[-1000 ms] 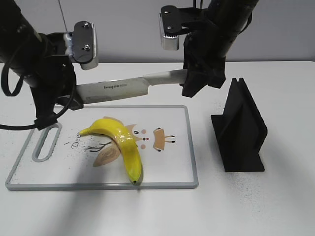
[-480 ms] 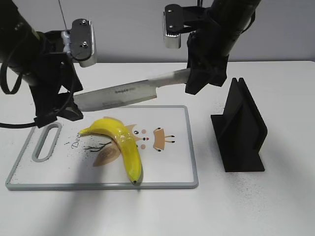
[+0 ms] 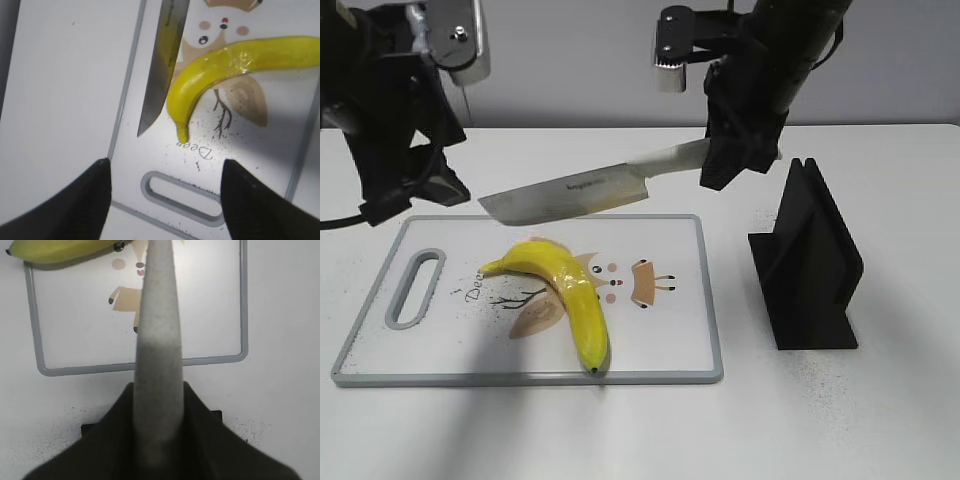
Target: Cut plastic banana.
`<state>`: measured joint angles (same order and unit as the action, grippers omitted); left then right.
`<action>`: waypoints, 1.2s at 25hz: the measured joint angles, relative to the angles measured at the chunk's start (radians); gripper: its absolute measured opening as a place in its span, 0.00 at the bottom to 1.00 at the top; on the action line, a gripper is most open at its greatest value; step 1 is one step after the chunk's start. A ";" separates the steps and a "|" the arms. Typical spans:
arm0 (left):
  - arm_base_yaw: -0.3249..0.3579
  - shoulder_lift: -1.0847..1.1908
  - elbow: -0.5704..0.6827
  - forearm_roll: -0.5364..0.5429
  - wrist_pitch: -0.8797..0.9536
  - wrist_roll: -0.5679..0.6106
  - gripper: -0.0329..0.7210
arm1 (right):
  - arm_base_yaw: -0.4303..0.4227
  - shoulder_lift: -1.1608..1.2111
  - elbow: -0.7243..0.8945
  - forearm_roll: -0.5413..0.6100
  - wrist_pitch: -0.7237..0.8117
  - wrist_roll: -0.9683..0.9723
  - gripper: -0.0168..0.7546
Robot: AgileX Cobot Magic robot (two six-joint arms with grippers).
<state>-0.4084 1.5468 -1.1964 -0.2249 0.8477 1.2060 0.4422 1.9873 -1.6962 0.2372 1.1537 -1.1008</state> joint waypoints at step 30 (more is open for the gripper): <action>0.291 -0.302 -0.040 0.179 0.371 -1.073 0.83 | -0.005 -0.368 0.007 -0.216 0.069 1.188 0.24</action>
<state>-0.1171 1.2453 -1.2360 -0.0458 1.2187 0.1330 0.4372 1.6191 -1.6888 0.0215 1.2223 0.0873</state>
